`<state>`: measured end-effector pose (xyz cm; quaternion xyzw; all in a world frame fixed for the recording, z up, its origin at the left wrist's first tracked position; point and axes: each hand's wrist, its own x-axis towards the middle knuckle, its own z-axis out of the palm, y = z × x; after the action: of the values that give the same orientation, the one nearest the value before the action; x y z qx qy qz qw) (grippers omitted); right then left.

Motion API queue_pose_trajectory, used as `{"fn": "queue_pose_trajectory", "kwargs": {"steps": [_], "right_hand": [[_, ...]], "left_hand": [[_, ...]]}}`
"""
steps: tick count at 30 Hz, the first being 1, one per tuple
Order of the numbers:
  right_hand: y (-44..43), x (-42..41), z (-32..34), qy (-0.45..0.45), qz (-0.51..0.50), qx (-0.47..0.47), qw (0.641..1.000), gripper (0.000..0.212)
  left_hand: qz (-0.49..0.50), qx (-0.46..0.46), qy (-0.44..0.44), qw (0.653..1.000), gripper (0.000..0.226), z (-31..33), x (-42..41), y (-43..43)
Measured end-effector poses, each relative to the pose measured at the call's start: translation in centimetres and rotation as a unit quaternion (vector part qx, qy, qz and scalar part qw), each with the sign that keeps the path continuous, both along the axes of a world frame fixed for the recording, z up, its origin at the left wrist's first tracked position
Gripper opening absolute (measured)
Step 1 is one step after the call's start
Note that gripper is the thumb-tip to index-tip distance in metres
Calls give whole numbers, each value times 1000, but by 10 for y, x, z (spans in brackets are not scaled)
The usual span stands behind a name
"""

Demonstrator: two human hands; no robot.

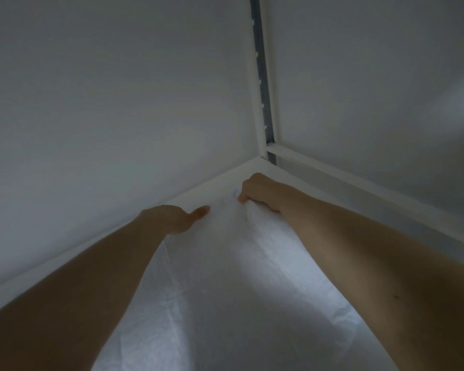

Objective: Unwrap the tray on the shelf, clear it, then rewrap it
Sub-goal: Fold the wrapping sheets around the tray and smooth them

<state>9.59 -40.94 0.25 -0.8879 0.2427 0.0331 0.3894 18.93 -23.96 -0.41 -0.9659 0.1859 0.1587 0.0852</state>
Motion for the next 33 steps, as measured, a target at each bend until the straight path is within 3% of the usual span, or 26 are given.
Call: {"fn": "queue_pose_trajectory", "kwargs": {"steps": [4, 7, 12, 16, 24, 28, 33], "right_hand": [[-1, 4, -3, 2, 7, -36, 999, 31], [-1, 3, -8, -9, -21, -31, 999, 7], [7, -2, -14, -23, -9, -137, 990, 39], [24, -4, -2, -37, 3, -243, 969, 46], [100, 3, 19, -28, 136, -237, 961, 36], [141, 8, 19, -13, 227, -215, 950, 40], [191, 17, 13, 1, 297, -213, 931, 47]], "left_hand": [[17, 29, -46, 998, 108, -9, 2, 0], [35, -3, -75, 997, 103, -16, -2, -2], [61, -64, -101, 991, 95, -15, -8, 7], [59, -73, -103, 990, 71, 3, -10, 37], [115, -93, -101, 984, 38, 25, -25, 132], [151, -98, -81, 980, 39, 31, -35, 173], [98, -105, -86, 986, 44, 22, -33, 225]]}}
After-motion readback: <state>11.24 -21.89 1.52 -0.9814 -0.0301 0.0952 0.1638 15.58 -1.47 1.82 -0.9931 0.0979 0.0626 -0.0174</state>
